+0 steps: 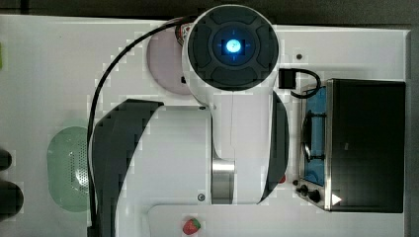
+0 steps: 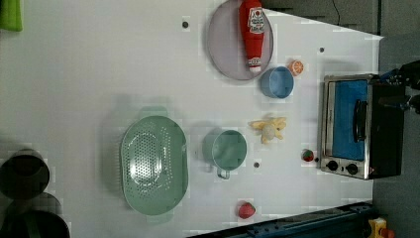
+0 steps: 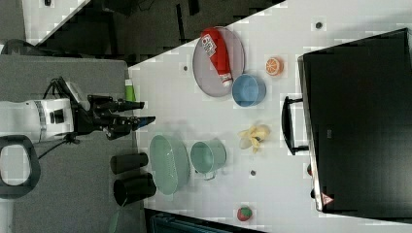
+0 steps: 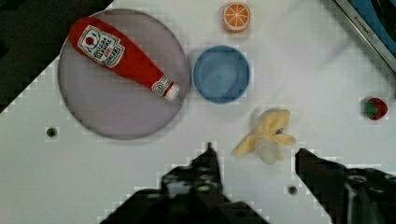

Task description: Pick banana from table and place on oven.

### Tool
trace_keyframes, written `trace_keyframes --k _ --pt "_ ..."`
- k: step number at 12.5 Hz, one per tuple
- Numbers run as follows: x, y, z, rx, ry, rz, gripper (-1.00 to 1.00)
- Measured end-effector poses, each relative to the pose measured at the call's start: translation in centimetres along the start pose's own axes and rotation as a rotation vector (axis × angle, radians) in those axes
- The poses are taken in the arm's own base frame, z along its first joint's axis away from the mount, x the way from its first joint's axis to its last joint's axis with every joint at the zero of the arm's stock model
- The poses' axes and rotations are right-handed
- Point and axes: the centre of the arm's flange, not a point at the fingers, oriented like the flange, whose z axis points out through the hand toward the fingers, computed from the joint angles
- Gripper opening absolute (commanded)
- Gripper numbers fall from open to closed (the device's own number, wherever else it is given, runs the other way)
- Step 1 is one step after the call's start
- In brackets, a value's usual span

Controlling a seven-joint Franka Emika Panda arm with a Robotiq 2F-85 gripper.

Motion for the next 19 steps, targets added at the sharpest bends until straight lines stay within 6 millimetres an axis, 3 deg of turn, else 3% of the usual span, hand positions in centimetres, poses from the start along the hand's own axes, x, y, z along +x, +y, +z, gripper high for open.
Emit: trace_keyframes --k 1,2,3,4,7,8,9,11,13,16,19 --pt "-2.7 2.8 1.0 -0.056 -0.056 0.033 0.59" --pt "-5.3 5.6 0.5 -0.084 -0.084 0.072 0.81" --pt "-7.1 7.8 -1.1 -0.060 -0.064 0.103 1.00" --pt "-8.1 9.3 -3.3 -0.009 -0.034 0.123 1.00" --pt "-8.9 10.8 -9.5 0.126 0.091 0.155 1.00" --pt "-8.6 10.9 -9.8 0.141 0.105 0.162 1.00" --pt "-8.1 10.7 -8.8 0.153 0.095 0.173 1.00" --pt "-6.3 9.4 -3.8 0.131 0.082 0.178 1.00" --pt "-4.8 7.5 4.8 0.102 0.047 0.178 1.00" --pt "-5.0 6.9 19.0 -0.024 -0.071 0.188 1.00" --pt "-5.2 7.2 28.4 -0.099 -0.112 0.181 1.00"
